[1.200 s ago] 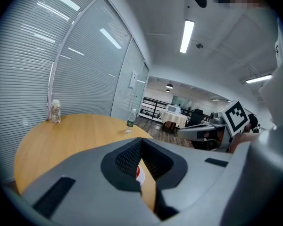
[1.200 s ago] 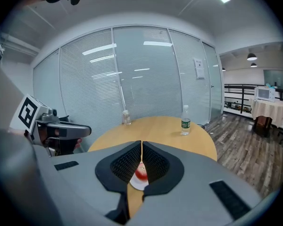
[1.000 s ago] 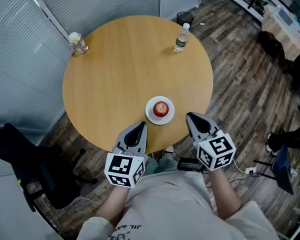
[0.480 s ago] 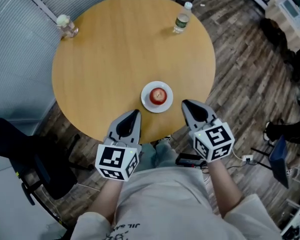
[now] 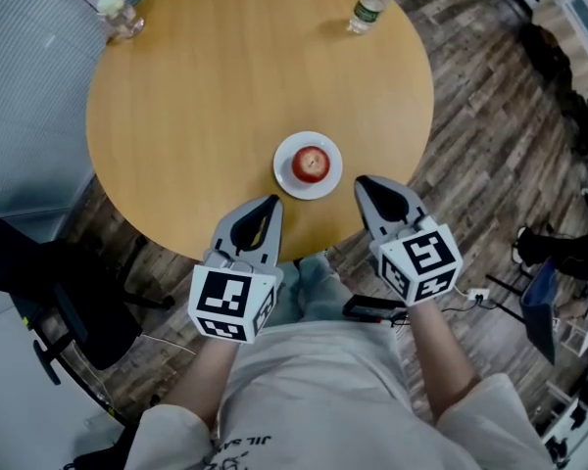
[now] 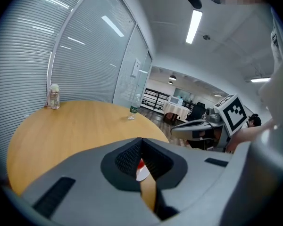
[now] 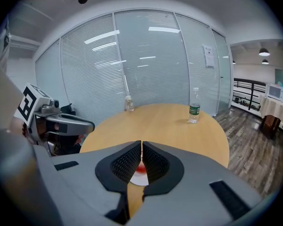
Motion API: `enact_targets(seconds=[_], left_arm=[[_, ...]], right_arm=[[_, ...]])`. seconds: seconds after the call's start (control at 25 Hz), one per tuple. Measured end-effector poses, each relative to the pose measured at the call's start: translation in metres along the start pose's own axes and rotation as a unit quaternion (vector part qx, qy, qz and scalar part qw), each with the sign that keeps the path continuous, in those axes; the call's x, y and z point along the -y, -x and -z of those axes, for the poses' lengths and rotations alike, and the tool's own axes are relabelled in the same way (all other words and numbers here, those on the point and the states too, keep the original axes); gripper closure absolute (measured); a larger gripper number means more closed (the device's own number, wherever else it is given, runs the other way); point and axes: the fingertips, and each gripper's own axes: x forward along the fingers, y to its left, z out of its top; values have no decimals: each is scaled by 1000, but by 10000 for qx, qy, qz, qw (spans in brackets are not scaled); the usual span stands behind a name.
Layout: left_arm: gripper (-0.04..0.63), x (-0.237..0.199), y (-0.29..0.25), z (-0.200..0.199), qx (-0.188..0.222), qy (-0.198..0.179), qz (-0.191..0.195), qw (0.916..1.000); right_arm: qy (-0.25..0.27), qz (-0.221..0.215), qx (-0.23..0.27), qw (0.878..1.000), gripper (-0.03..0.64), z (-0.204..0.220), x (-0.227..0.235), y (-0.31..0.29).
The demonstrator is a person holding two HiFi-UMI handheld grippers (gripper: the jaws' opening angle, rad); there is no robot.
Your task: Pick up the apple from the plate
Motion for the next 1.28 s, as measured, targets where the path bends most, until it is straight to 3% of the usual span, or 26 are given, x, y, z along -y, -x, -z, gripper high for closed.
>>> enact_targets(seconds=[0.76,1.28], left_arm=[[592,-13,-24,35,-352,243,-17,9991],[592,-28,-27,51,-509,436,-96,9977]], right_arm=[[321,-181,-481,9982,577,47,0,-64],[391,-403,-780,9954,348,69,-11,-96]])
